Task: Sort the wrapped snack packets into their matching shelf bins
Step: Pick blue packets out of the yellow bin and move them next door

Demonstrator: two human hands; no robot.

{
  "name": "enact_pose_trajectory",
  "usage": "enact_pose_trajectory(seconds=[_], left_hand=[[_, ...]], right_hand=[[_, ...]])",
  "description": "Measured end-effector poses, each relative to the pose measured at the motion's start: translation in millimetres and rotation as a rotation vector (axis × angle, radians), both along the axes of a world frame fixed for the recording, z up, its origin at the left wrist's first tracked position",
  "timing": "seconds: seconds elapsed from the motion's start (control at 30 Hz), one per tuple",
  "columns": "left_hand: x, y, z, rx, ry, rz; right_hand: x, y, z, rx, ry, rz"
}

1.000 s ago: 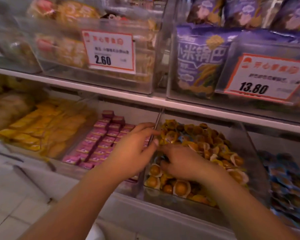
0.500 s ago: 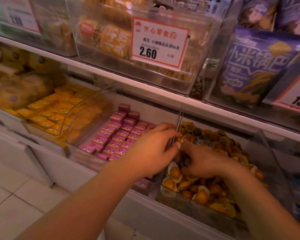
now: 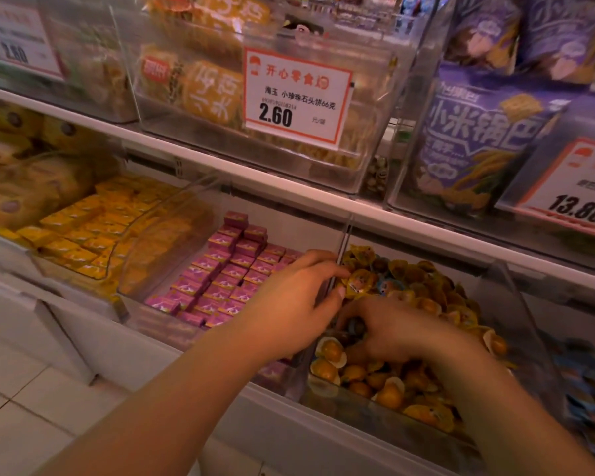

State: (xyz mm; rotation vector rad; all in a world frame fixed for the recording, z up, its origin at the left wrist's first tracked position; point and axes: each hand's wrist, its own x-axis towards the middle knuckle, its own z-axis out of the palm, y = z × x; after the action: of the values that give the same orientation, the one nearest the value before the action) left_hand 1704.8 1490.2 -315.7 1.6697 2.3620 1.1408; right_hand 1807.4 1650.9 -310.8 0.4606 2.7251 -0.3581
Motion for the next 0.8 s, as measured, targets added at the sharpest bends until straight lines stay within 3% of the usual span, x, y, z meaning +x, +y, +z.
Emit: enact_pose_trajectory(seconds=[0.2, 0.37, 0.5, 0.57, 0.67, 0.8], left_hand=[[0, 2, 1, 0.011, 0.034, 0.011], [15, 4, 12, 0.142, 0.147, 0.033], [44, 14, 13, 0.202, 0.211, -0.074], [61, 25, 2, 0.136, 0.202, -0.140], [73, 44, -21, -0.080, 0.048, -0.125], [60, 66, -37, -0.402, -0.061, 0.019]], right_hand=[[13, 14, -3, -0.065, 0.235, -0.068], [42, 38, 14, -0.075, 0.480, -0.280], [74, 47, 24, -0.196, 0.651, -0.353], [86, 44, 25, -0.231, 0.761, -0.374], [96, 39, 24, -0.210, 0.882, -0.487], [110, 30, 25, 0.002, 0.929, -0.414]])
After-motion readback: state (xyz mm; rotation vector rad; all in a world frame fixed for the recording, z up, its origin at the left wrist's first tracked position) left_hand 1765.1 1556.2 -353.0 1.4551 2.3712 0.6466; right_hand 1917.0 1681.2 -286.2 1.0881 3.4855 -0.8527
